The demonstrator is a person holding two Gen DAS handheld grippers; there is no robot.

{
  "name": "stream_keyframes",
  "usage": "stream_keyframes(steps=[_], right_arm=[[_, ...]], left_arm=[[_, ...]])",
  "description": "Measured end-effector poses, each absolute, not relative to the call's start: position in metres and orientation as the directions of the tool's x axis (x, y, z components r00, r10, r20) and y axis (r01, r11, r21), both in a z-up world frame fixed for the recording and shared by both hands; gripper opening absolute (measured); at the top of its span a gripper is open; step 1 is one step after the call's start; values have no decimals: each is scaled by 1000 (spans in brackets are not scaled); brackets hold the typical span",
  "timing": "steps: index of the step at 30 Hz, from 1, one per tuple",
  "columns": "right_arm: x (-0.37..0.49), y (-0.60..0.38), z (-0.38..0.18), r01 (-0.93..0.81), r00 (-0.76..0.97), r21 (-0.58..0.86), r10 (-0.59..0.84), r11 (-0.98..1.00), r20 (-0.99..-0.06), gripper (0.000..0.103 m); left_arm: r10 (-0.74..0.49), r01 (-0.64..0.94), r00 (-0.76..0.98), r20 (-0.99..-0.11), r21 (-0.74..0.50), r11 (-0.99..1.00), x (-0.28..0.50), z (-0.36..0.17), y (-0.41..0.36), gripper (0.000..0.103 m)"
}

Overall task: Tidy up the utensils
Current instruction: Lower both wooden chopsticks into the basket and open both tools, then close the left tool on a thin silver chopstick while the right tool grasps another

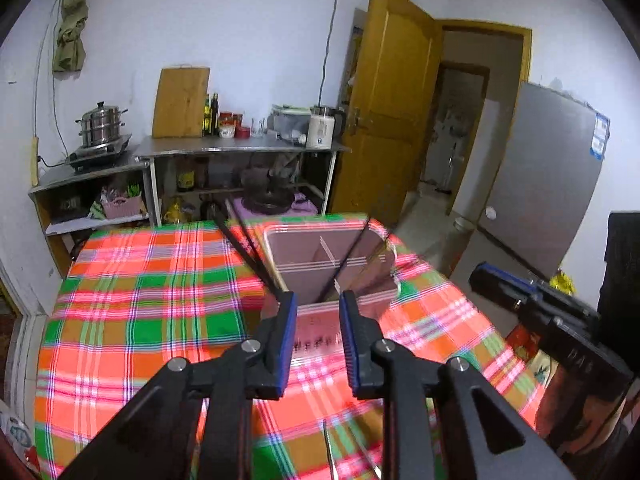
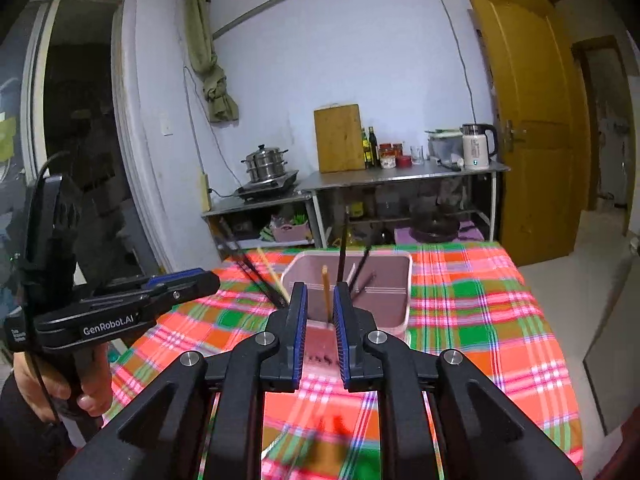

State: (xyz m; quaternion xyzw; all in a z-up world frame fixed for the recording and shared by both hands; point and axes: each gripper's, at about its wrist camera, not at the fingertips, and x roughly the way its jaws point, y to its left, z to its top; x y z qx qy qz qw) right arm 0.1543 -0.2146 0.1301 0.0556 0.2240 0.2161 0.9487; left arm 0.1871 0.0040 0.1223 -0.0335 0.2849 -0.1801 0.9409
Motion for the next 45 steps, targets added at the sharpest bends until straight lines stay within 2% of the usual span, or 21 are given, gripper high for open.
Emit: stream_keyframes(steps=[5, 15, 34, 36, 38, 39, 45], right_arm=[[141, -221, 106, -369, 763, 258, 450, 893, -464, 14], [122, -204, 54, -365, 680, 245, 437, 898, -589, 14], [128, -201, 16, -342, 614, 270, 431, 900, -661, 14], [129, -199, 13, -343, 608, 269, 430, 900, -667, 14], [131, -197, 11, -345, 601, 267, 431, 900, -673, 14], [132, -195, 9, -346, 597, 266, 430, 900, -677, 14], [136, -176, -1, -371, 560, 239, 422, 897, -713, 14]], left_arm=[[-363, 326, 734, -575, -171, 930, 166, 91, -1, 23], [-364, 317, 647, -670, -198, 928, 147, 31, -7, 23], [-321, 296, 537, -780, -182, 938, 172, -26, -31, 23], [-313, 295, 540, -781, -173, 940, 173, -29, -32, 21], [-299, 290, 545, -784, -158, 944, 172, -29, -32, 10], [-294, 284, 545, -785, -157, 946, 172, -29, -30, 8], [-275, 230, 560, -782, -172, 958, 164, -29, -5, 7]])
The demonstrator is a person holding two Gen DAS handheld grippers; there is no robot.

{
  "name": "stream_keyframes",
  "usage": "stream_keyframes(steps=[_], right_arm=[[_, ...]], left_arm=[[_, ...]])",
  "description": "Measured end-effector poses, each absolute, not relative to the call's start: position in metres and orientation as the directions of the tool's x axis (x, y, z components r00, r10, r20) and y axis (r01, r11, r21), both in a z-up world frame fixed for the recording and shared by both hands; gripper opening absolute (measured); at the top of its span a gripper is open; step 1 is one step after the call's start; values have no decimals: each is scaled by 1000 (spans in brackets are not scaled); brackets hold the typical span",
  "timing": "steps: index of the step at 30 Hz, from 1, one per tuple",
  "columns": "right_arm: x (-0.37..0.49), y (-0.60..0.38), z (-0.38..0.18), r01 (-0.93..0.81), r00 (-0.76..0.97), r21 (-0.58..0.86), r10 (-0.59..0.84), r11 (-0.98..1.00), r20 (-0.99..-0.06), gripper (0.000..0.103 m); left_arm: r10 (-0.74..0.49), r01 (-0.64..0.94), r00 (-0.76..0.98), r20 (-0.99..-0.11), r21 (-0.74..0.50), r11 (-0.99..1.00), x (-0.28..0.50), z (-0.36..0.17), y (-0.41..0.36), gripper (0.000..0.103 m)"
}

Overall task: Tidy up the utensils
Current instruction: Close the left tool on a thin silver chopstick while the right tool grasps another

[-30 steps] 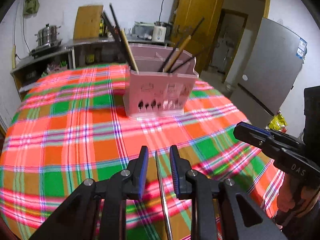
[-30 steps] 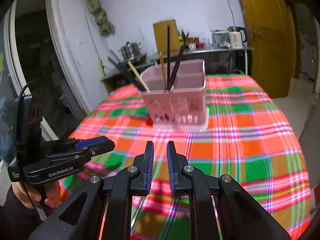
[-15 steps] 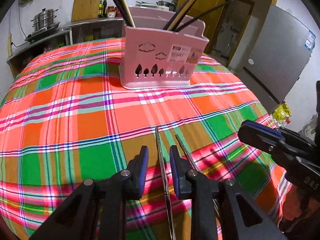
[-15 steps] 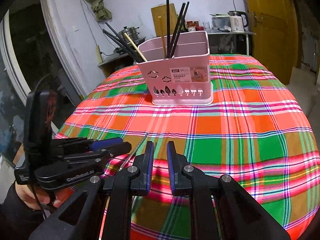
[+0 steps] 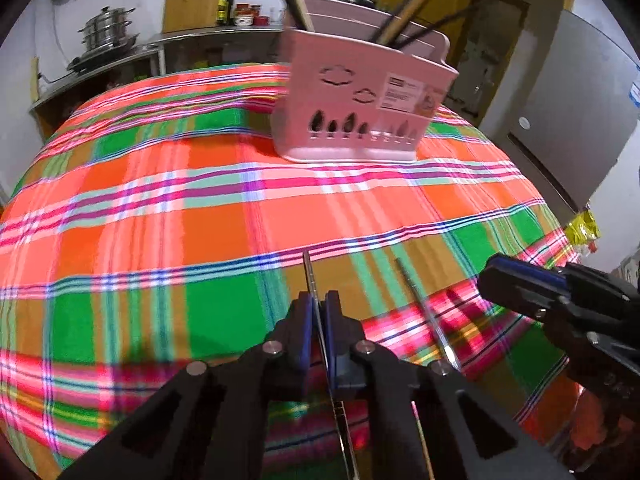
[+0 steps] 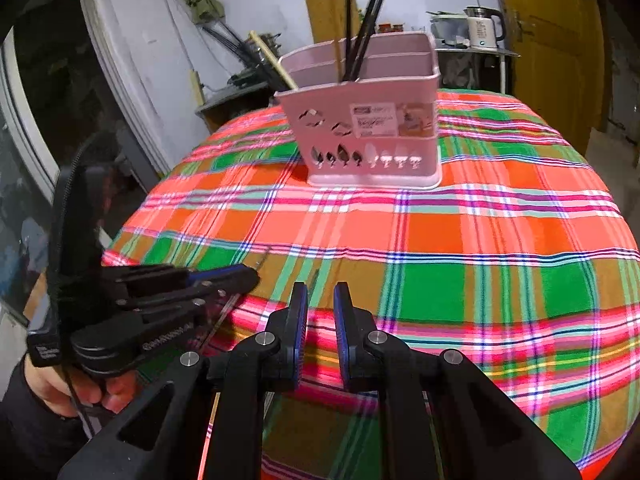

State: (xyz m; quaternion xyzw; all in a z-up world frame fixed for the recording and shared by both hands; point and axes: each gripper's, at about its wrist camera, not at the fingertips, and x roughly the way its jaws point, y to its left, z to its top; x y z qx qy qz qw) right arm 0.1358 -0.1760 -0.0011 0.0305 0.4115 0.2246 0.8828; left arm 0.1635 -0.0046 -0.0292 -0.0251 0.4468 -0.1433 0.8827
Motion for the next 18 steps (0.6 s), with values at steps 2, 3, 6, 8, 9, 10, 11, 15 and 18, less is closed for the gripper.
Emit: stream_keyframes(steps=[2, 3, 6, 8, 9, 10, 11, 15, 18], right_arm=[[138, -171, -5, -375, 547, 230, 415, 898, -727, 14], [140, -167, -8, -376, 538, 226, 410, 899, -736, 14], [144, -158, -14, -381, 521, 221, 406, 898, -751, 14], [148, -153, -15, -385, 514, 213, 400, 898, -759, 14], [149, -152, -16, -384, 512, 207, 394, 900, -763, 14], [151, -150, -17, -382, 511, 203, 389, 902, -767, 14], [154, -149, -19, -377, 508, 194, 377, 906, -775, 14], [161, -146, -26, -363, 491, 180, 352, 914, -797, 14], [161, -143, -26, -366, 492, 161, 338, 916, -802, 13]], left_arm=[[-264, 211, 563, -783, -173, 962, 161, -29, 5, 7], [-260, 203, 564, -784, -173, 964, 160, -29, 9, 7], [-266, 194, 557, -787, -189, 963, 158, -28, 19, 7], [-271, 190, 552, -789, -197, 962, 159, -28, 22, 7], [-272, 190, 550, -790, -199, 961, 160, -28, 23, 7], [-274, 188, 547, -791, -202, 961, 162, -28, 23, 7], [-275, 186, 544, -793, -205, 961, 164, -28, 23, 8], [-274, 190, 530, -802, -202, 961, 173, -29, 21, 10], [-262, 203, 529, -807, -180, 963, 179, -29, 15, 13]])
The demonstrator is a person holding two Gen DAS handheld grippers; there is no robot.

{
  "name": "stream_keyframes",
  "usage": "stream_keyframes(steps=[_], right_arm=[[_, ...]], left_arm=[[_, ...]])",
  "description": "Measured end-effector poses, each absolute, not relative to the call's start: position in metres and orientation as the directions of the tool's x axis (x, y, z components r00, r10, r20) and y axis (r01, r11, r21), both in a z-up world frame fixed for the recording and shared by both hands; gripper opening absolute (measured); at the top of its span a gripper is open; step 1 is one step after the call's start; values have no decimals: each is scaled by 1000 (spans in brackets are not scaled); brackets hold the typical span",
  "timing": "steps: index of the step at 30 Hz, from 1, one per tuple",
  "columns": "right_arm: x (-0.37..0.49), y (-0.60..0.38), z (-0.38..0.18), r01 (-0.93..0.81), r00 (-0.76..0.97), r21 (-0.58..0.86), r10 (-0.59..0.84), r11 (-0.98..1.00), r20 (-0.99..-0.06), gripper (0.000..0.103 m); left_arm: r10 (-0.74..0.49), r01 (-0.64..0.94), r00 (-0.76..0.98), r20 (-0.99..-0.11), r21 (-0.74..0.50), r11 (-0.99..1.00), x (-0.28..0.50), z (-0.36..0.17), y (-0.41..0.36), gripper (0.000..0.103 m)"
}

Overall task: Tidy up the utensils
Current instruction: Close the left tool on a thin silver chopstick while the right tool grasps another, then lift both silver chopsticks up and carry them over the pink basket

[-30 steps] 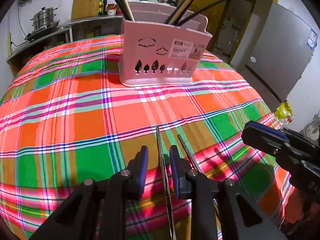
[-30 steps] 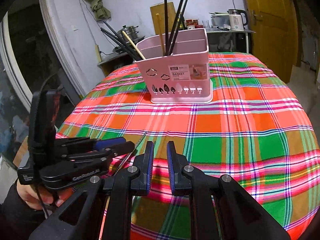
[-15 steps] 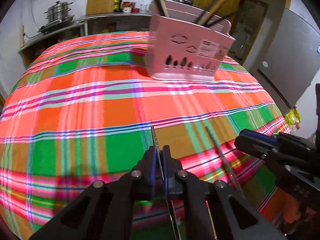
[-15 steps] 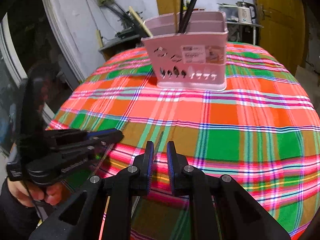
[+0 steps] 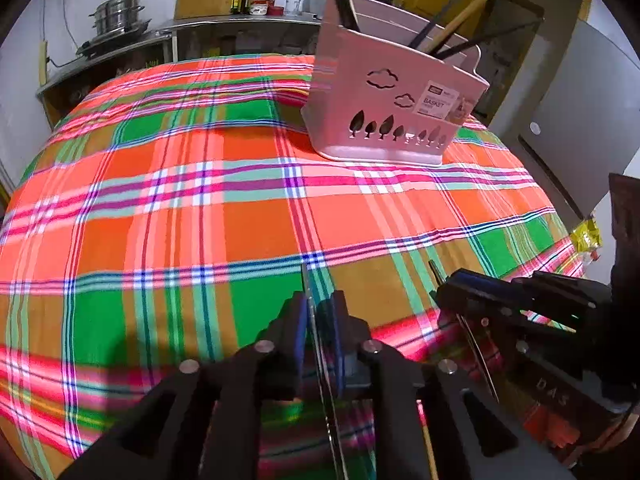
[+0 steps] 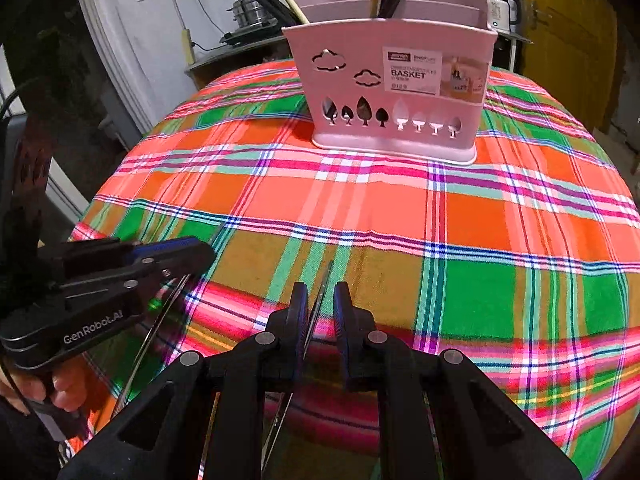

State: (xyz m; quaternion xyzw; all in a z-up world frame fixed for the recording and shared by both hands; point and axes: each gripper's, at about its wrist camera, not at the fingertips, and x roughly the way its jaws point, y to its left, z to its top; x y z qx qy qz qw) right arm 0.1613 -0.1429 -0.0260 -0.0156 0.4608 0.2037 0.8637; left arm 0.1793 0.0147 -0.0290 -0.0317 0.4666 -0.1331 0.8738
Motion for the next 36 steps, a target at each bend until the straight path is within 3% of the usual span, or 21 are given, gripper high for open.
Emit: stream_keyframes(steps=[4, 7, 10, 16, 36], right_arm=[[162, -139, -26, -372, 493, 129, 313, 919, -811, 13], [162, -137, -25, -375, 498, 105, 296, 921, -815, 7], [165, -137, -25, -374, 490, 123, 309, 919, -815, 6], [165, -144, -18, -378, 490, 169, 352, 910, -798, 6], [151, -175, 85, -401, 666, 175, 417, 899, -618, 3]], left_arm=[[-236, 209, 532, -813, -143, 967, 182, -29, 10, 13], [-210, 217, 538, -816, -107, 970, 182, -28, 6, 13], [-209, 201, 535, -819, -117, 973, 185, -27, 7, 6], [-236, 196, 546, -804, -151, 969, 186, -18, 13, 5], [-307, 277, 692, -653, -152, 949, 167, 87, 14, 4]])
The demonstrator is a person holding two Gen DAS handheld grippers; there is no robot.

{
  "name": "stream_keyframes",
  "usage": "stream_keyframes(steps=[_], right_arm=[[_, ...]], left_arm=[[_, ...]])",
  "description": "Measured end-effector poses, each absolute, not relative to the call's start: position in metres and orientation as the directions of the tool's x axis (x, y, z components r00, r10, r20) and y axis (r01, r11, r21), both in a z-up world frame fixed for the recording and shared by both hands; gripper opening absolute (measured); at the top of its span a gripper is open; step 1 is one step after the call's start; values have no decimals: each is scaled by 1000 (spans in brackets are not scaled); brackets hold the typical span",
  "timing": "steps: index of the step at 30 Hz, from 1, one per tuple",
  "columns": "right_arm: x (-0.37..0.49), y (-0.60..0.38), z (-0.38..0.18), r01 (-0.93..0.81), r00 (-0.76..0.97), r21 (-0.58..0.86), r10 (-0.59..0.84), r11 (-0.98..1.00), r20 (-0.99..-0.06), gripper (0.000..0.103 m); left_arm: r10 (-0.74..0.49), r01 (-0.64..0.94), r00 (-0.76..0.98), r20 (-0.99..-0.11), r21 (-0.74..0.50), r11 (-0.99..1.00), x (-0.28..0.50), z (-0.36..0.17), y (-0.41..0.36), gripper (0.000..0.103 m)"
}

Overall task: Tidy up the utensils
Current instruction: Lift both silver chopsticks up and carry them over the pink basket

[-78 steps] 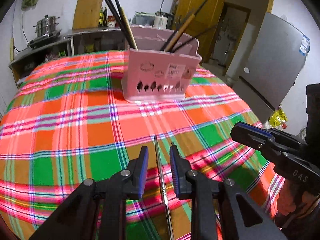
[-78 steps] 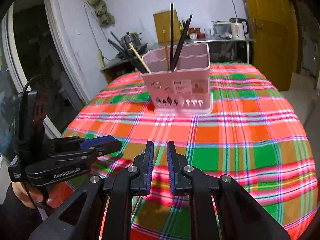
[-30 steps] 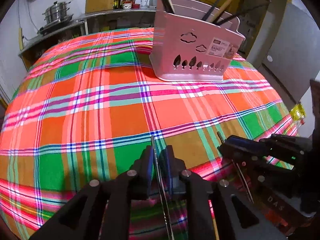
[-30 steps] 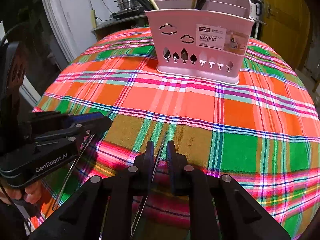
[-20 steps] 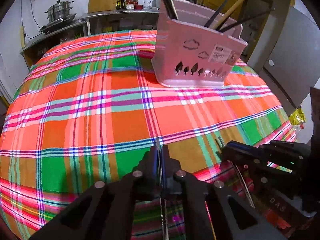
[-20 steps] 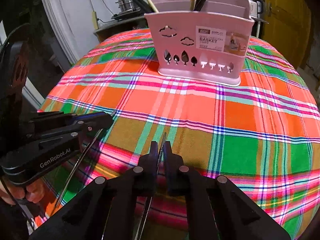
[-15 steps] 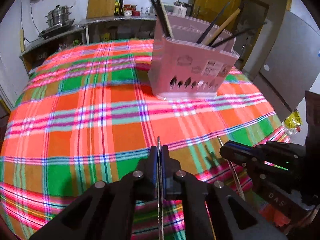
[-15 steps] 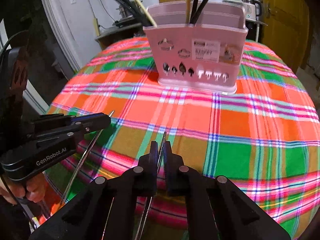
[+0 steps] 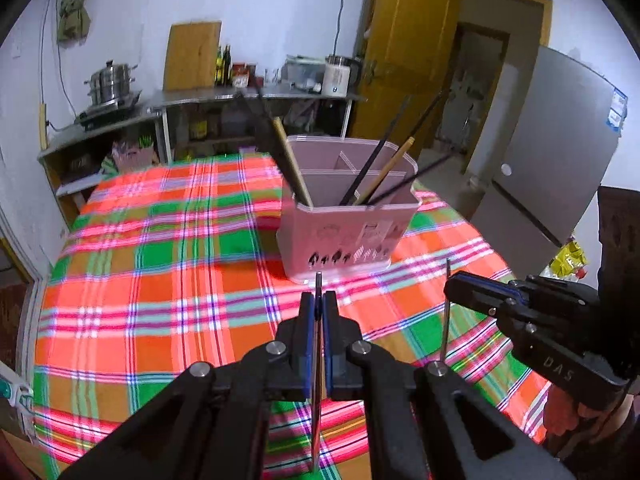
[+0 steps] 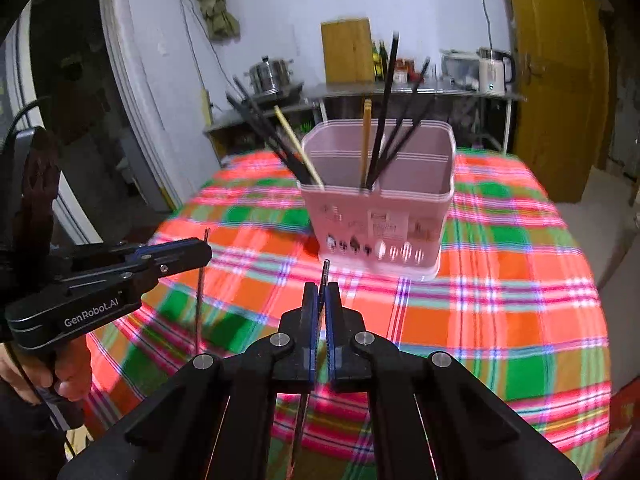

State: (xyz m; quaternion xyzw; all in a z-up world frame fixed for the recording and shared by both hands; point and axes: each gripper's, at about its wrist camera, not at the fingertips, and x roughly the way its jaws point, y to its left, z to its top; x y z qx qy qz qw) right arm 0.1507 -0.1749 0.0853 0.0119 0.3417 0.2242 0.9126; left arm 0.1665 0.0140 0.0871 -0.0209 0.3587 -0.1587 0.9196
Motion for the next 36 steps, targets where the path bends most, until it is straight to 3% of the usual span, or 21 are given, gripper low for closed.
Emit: stream_keyframes(steps=[9, 16, 18, 22, 28, 36], right_arm=[[143, -182, 111, -396, 720, 167, 418, 903, -555, 0], [149, -193, 102, -383, 706, 200, 425, 902, -566, 0], [159, -199, 91, -365, 682, 244, 436, 899, -588, 0], [179, -202, 59, -312, 620, 306, 437, 899, -652, 19], [207, -189, 5, -245, 517, 303, 389, 921, -762, 19], [234, -180, -23, -186, 482, 259, 317, 948, -817, 19]], left_arm=[[-319, 298, 725, -610, -140, 944, 162, 114, 11, 4], [-322, 297, 722, -612, -146, 944, 164, 112, 9, 4], [-322, 291, 720, -614, -153, 944, 166, 110, 11, 4], [-330, 289, 725, -604, -169, 943, 165, 112, 18, 4], [-337, 283, 733, -591, -185, 941, 164, 113, 29, 4], [-350, 289, 735, -580, -200, 936, 166, 111, 40, 4]])
